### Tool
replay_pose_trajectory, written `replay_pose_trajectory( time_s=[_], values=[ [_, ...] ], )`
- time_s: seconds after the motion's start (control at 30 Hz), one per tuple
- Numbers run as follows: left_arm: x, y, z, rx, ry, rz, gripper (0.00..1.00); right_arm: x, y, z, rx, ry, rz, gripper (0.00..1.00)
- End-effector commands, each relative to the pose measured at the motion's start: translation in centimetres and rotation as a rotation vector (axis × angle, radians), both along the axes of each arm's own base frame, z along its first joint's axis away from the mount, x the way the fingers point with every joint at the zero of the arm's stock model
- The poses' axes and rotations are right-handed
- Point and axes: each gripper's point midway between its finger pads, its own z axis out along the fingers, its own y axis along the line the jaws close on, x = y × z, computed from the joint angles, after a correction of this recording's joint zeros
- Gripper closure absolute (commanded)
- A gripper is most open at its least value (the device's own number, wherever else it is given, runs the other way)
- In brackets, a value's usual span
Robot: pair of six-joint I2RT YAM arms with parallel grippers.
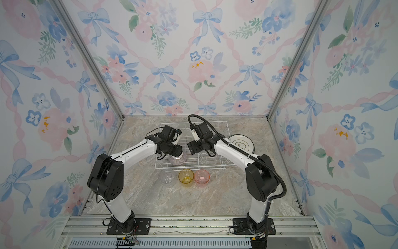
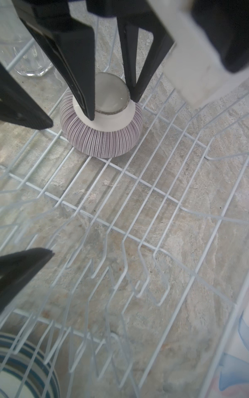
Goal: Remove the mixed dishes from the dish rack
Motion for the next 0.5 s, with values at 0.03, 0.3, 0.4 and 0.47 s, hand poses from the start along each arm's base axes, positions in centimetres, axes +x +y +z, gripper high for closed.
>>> replay_pose_trajectory(
  time_s=[0.03, 0.3, 0.4, 0.47],
  values=[
    [-0.6, 0.5, -1.1, 0.06, 0.046, -0.003, 0.45, 0.2, -0.5, 1.1, 0.041, -0.018, -0.018, 0.12],
    [-1.4, 0.8, -1.3, 0.107, 0.067, -0.007, 0.47, 0.2, -0.3, 1.0, 0.05, -0.016, -0.013, 0.11],
    [-1.7, 0.8, -1.3, 0.115, 0.078, -0.009, 0.46, 0.2, -0.2, 1.0, 0.054, -0.015, -0.01, 0.11],
    [-1.9, 0.9, -1.3, 0.117, 0.083, -0.01, 0.42, 0.2, -0.1, 1.0, 0.056, -0.013, -0.009, 0.11]
  ],
)
